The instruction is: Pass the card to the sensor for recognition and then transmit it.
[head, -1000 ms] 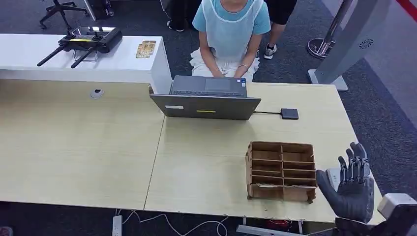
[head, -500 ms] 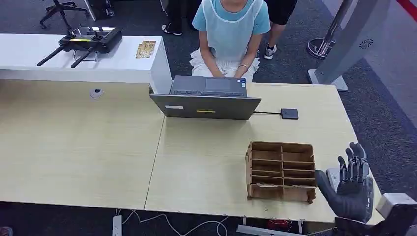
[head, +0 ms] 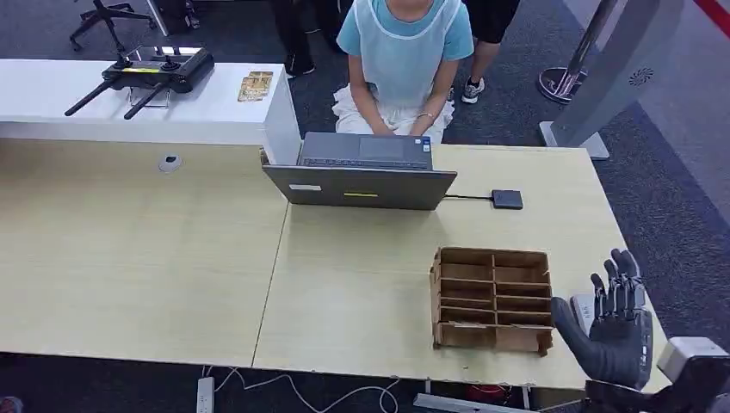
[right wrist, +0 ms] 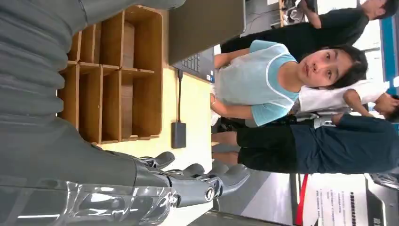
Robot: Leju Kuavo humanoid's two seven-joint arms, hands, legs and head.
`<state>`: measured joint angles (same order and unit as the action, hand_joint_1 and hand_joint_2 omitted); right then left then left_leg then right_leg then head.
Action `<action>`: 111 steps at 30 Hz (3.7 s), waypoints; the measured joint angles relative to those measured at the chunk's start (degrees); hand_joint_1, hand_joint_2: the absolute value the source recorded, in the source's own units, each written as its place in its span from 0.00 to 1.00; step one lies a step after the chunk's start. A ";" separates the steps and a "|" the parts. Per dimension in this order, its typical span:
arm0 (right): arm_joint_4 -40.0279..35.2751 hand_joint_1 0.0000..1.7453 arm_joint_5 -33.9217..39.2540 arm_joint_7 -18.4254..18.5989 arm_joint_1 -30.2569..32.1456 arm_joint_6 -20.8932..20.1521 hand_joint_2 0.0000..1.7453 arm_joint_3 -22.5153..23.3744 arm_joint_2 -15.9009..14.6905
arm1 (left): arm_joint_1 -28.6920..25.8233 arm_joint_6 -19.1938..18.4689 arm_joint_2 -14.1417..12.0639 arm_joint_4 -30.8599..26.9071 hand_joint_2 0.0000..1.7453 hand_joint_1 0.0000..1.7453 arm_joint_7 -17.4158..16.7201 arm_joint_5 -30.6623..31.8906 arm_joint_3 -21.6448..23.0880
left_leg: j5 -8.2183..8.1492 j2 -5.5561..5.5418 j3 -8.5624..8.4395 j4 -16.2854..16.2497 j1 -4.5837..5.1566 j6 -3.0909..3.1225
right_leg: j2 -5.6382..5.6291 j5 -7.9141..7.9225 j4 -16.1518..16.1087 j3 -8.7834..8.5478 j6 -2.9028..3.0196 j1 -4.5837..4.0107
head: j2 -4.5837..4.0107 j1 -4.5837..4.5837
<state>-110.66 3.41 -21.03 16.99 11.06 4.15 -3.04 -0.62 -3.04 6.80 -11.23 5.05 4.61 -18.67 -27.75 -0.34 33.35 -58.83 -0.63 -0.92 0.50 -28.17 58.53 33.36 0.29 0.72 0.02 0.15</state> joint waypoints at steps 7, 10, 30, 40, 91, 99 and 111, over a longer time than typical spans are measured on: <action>0.00 0.00 -0.02 0.00 0.00 0.02 1.00 -0.04 0.00 | 0.00 0.00 0.00 0.00 0.00 0.00 0.00 0.04 0.00 | 0.00 0.00 0.00 0.00 0.00 0.00 | 0.00 0.00 0.00 0.00 0.00 0.00 | 0.00 0.00; 0.00 0.00 -0.02 0.00 0.00 0.00 1.00 -0.11 0.00 | 0.00 0.00 0.00 0.00 0.00 0.00 0.00 0.04 0.00 | 0.00 0.00 0.00 0.00 0.00 0.00 | 0.00 0.00 0.00 0.00 0.00 0.00 | -0.02 0.00; 0.28 0.00 -0.09 -0.09 -0.37 -1.05 1.00 -0.22 -0.07 | 0.00 -0.20 0.00 0.00 0.00 0.00 0.11 0.09 -0.09 | 0.00 0.00 0.00 0.00 0.00 0.00 | 0.00 0.00 0.00 0.00 0.00 0.00 | 0.00 0.00; 0.44 0.00 -21.32 6.82 2.08 3.67 1.00 -2.23 -5.11 | -0.12 -0.65 -0.15 0.00 0.00 0.00 0.15 0.13 -0.55 | 0.00 -0.01 0.00 0.00 0.01 0.01 | 0.01 0.00 -0.02 -0.02 0.00 0.01 | -0.02 -0.02; 12.79 0.00 -83.82 40.72 -0.83 16.90 1.00 -20.15 -19.87 | 0.26 -1.88 -0.98 0.00 0.00 0.00 -2.51 4.28 -0.55 | 0.00 0.08 -0.12 0.00 0.00 0.00 | -0.05 0.02 -0.02 -0.08 0.01 0.00 | -0.02 0.00; 16.37 0.00 -84.35 39.58 -3.45 16.87 1.00 -20.92 -19.87 | 0.65 -1.99 -0.98 0.00 0.00 0.00 -2.56 4.85 -0.55 | 0.00 0.07 -0.11 0.00 0.01 0.00 | -0.04 0.02 -0.01 -0.09 0.01 0.00 | -0.02 0.00; 20.04 0.00 -83.08 37.51 -5.62 16.81 1.00 -21.57 -19.87 | 0.76 -2.38 -1.07 0.00 0.00 0.00 -2.56 4.98 -0.52 | 0.00 0.07 -0.11 0.00 0.01 0.00 | -0.04 0.02 -0.01 -0.09 0.01 0.01 | 0.00 0.02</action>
<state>-90.62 -79.67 16.48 11.37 27.87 -17.42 -22.91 0.14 -5.42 5.73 -11.23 2.49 9.60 -19.19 -27.75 -0.27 33.24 -58.83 -0.62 -0.92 0.46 -28.15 58.52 33.28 0.30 0.73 0.02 0.17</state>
